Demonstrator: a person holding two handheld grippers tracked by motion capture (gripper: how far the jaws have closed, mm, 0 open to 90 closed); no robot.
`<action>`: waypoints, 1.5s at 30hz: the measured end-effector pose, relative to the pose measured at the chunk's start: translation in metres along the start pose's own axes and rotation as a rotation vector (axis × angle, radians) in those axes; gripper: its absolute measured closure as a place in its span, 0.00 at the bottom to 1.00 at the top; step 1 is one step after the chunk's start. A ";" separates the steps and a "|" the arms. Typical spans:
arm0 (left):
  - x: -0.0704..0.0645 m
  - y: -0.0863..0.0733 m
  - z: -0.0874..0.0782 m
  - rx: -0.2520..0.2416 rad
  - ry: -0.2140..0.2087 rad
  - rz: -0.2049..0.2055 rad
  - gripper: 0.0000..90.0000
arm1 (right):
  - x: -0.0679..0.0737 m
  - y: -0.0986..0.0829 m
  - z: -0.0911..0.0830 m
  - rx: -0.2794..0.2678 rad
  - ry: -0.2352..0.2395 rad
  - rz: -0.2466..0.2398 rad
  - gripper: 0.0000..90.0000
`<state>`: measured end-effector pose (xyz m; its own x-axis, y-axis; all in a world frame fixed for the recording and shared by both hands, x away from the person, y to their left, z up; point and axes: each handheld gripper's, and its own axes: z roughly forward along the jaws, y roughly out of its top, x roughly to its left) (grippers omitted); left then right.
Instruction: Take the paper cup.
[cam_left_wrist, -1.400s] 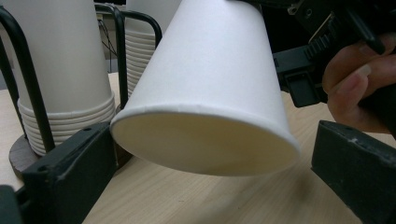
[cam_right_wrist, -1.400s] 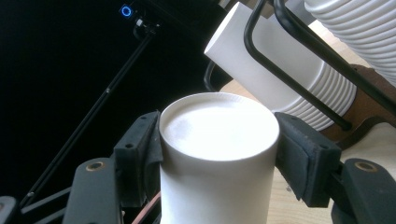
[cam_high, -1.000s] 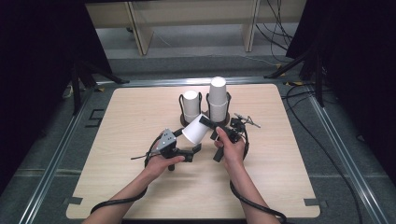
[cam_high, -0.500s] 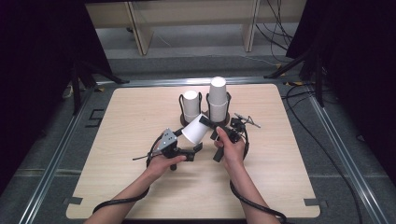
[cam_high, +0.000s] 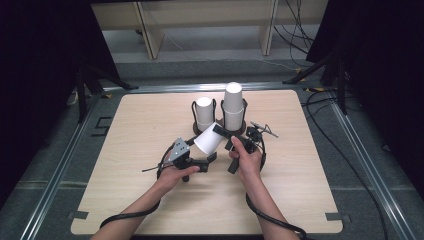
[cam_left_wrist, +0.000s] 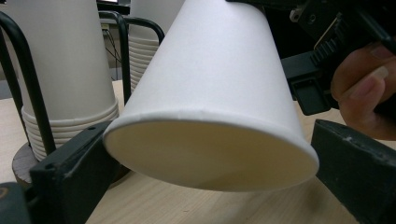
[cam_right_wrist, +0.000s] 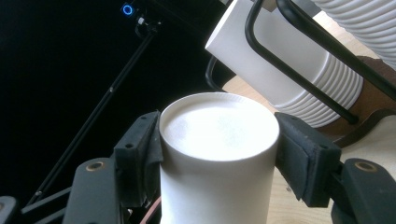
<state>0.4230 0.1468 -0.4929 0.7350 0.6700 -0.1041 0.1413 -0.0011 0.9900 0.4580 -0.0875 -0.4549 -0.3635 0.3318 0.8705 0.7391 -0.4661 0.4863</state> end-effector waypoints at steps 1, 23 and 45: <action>0.000 0.000 0.000 -0.001 0.000 0.008 0.03 | 0.000 0.000 0.000 -0.001 -0.003 0.002 0.40; 0.002 0.002 -0.002 -0.007 0.027 0.028 0.17 | -0.004 0.001 -0.001 -0.010 0.005 0.017 0.39; 0.003 0.004 -0.005 -0.003 0.036 0.063 0.22 | -0.005 0.002 -0.001 -0.013 0.011 0.033 0.38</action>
<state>0.4229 0.1525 -0.4887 0.7183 0.6947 -0.0378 0.0934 -0.0425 0.9947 0.4612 -0.0908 -0.4585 -0.3450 0.3072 0.8869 0.7435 -0.4873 0.4580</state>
